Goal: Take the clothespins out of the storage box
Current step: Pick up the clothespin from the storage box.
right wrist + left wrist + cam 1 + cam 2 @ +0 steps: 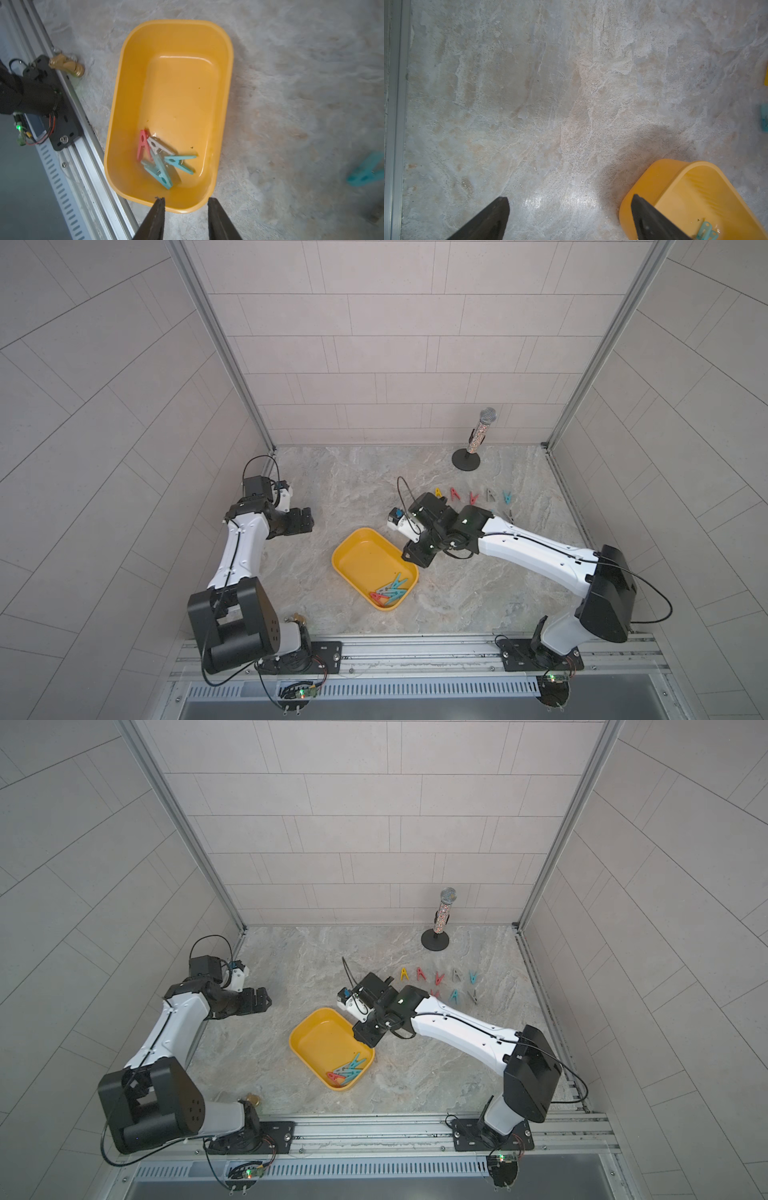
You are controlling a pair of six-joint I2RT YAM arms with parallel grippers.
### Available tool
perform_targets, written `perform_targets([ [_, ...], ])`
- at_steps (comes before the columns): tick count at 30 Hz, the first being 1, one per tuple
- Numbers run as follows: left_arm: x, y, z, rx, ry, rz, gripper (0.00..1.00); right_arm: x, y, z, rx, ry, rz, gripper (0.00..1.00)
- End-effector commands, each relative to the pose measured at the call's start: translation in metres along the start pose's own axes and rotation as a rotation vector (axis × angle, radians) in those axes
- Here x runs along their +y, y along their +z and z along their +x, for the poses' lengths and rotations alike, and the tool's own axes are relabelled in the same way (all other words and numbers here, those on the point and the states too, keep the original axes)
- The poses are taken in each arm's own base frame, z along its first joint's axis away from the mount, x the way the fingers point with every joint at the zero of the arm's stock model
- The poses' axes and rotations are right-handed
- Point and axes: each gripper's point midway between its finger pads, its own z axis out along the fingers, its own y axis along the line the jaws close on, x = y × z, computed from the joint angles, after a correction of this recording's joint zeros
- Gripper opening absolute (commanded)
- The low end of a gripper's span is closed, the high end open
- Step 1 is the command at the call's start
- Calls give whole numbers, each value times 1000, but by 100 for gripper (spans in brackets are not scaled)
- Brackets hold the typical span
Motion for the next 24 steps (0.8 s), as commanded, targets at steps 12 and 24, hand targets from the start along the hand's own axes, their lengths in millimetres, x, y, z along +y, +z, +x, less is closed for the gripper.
perform_targets([
  [12,4,-4,-4,-10,-6,-13,100,33,72,38,349,-272,-28,38],
  [24,4,-4,-5,-11,-5,-15,100,32,118,50,439,-269,-70,48],
])
